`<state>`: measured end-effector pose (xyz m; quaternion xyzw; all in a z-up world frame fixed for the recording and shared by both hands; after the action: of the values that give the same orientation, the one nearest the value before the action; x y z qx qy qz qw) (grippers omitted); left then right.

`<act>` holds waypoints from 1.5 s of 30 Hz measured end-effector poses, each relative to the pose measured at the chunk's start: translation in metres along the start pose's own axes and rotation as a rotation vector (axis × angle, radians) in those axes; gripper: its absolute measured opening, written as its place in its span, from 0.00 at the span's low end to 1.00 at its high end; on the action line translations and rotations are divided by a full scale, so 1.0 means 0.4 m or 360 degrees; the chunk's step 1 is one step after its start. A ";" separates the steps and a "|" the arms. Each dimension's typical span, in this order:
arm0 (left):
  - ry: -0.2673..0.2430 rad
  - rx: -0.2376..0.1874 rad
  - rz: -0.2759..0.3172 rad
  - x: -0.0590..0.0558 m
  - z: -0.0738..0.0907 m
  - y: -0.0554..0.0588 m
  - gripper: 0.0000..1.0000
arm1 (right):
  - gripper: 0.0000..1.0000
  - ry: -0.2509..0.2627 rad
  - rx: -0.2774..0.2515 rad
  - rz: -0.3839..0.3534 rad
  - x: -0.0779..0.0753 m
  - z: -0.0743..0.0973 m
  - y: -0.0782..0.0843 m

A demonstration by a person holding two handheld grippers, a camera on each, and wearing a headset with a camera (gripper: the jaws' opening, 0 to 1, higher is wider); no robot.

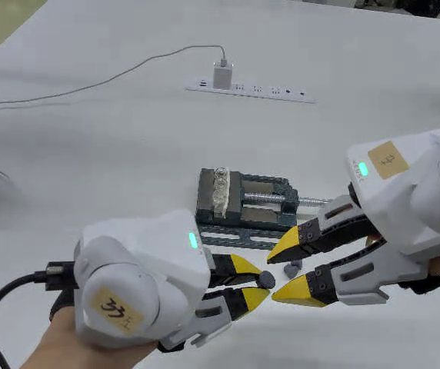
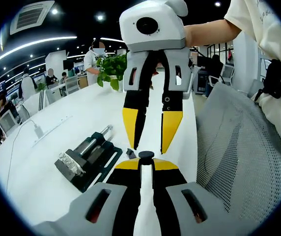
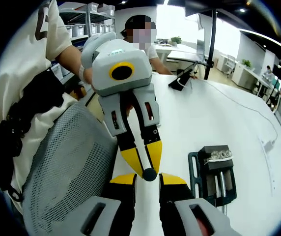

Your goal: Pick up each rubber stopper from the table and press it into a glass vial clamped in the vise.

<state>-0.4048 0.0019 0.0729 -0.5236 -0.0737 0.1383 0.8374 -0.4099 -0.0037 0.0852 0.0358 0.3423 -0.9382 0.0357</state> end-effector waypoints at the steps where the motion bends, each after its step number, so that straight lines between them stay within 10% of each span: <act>1: 0.0002 0.0001 -0.0003 -0.001 0.000 0.000 0.04 | 0.14 -0.0003 0.0004 0.0003 0.002 -0.001 0.001; 45: 0.0071 0.0064 0.0041 -0.021 -0.013 0.014 0.04 | 0.09 -0.0049 0.0204 0.0283 0.020 -0.029 0.022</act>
<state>-0.4123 -0.0028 0.0660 -0.5105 -0.0454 0.1388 0.8474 -0.4165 -0.0033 0.0699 0.0537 0.2764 -0.9518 0.1218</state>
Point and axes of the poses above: the centre of the closed fingertips' face, and the gripper's own axes: z roughly backward along the fingers, x roughly to its left, y roughly out of its underside, the point moved 1 cm from there along z, roughly backward along the fingers, and after that the axes turned 9 degrees about y, right-handed, at the moved point
